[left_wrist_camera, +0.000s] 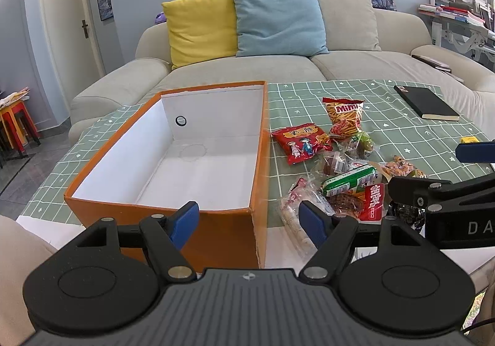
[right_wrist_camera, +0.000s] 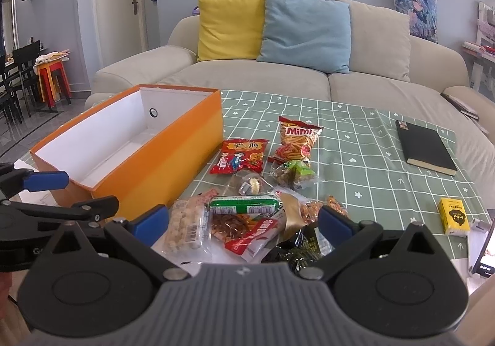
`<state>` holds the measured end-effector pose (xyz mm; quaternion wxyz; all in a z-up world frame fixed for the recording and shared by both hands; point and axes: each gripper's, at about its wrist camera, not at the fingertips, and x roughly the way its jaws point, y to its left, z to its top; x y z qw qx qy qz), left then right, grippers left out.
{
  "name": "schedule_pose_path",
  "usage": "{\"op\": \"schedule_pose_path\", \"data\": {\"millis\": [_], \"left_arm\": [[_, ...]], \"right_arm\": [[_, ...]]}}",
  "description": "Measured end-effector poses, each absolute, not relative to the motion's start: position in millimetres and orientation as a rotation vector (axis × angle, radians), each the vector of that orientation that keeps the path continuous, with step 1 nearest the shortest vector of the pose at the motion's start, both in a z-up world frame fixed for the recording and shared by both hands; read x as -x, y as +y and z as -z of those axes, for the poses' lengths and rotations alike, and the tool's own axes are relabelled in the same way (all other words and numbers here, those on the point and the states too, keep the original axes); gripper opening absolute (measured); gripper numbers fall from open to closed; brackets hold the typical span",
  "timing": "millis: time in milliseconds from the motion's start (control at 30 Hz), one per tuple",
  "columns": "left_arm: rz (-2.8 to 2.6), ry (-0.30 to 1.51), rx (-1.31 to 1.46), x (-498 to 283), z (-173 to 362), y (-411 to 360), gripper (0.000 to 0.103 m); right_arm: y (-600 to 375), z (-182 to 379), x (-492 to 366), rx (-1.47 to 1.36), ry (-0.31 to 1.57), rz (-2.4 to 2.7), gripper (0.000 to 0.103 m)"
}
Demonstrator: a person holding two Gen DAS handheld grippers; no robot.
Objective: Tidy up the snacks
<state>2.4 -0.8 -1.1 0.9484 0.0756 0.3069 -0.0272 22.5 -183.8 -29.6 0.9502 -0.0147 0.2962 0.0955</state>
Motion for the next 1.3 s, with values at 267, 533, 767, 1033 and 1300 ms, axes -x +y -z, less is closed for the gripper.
{"op": "schedule_pose_path", "data": {"millis": [267, 533, 767, 1033, 1300], "left_arm": [[0.056, 0.625, -0.155, -2.4, 1.2, -1.3, 0.086], [0.061, 0.628, -0.157, -2.0, 1.7, -3.3, 0.086], [0.063, 0.631, -0.156, -2.5, 1.4, -3.2, 0.086], [0.061, 0.64, -0.156, -5.1, 2.4, -2.5, 0.086], [0.06, 0.648, -0.157, -7.0, 3.1, -1.9, 0.086]], "right_arm": [[-182.1, 31.6, -23.6, 0.04, 0.61, -0.194, 0.099], [-179.3, 33.0, -24.7, 0.047, 0.614, -0.196, 0.099], [-177.8, 34.3, -25.8, 0.049, 0.616, -0.194, 0.099], [-179.2, 35.1, -25.0, 0.046, 0.617, -0.191, 0.099], [-179.5, 35.1, -25.1, 0.046, 0.618, -0.191, 0.099]]}}
